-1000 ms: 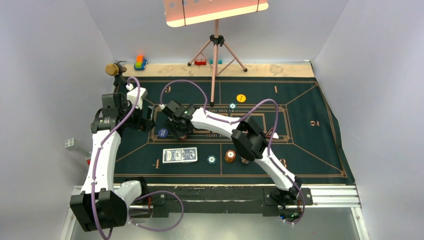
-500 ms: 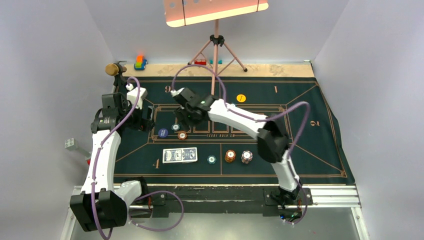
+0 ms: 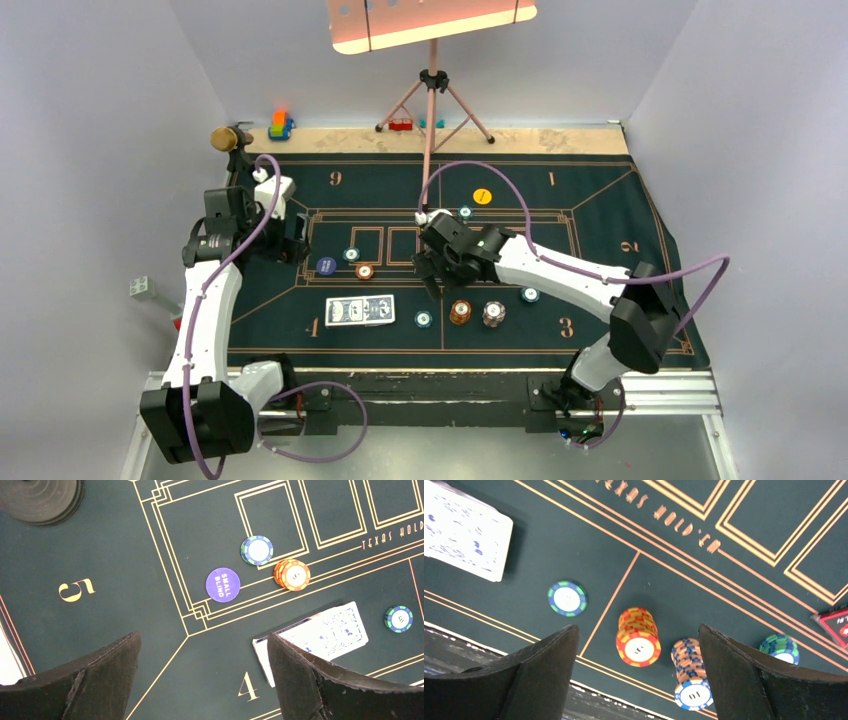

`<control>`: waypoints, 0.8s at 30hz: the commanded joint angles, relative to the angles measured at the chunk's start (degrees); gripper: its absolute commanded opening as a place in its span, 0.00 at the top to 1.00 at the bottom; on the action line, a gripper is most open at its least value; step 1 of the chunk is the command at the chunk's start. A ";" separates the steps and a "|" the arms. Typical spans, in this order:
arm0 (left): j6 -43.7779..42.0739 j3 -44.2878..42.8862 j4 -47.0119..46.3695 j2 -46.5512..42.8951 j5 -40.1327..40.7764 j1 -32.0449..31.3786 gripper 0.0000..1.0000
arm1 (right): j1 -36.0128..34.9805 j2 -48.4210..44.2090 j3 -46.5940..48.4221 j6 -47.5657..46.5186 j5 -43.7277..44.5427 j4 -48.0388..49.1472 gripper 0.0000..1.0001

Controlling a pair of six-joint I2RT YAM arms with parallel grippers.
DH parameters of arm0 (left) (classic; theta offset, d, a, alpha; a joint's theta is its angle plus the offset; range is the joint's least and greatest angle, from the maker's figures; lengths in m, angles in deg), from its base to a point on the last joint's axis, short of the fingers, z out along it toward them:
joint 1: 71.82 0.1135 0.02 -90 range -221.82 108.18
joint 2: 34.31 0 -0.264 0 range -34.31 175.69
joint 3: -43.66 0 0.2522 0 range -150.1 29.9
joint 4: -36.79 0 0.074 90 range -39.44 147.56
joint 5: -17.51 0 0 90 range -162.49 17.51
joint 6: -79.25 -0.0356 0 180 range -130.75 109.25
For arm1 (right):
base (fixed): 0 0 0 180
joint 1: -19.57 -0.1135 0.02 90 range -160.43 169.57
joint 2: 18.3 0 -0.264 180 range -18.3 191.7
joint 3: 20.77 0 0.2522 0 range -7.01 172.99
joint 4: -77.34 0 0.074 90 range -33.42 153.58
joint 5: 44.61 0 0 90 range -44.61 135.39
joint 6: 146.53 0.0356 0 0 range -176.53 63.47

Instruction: Distribute texas hold em gaming equipment

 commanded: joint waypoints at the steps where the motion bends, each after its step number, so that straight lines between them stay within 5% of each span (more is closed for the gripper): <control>1: 0.53 0.44 -1.39 -0.80 -1.10 0.59 0.00 | -0.31 -5.09 -4.46 3.63 -0.37 0.81 0.07; 9: 0.66 0.31 -1.29 -0.42 -1.09 0.52 0.00 | -0.32 -5.51 -10.32 3.50 -2.22 3.81 0.06; 24: 0.62 0.17 -1.25 -0.23 -0.79 0.58 0.00 | -0.40 -1.78 -13.53 1.50 -6.03 7.83 0.21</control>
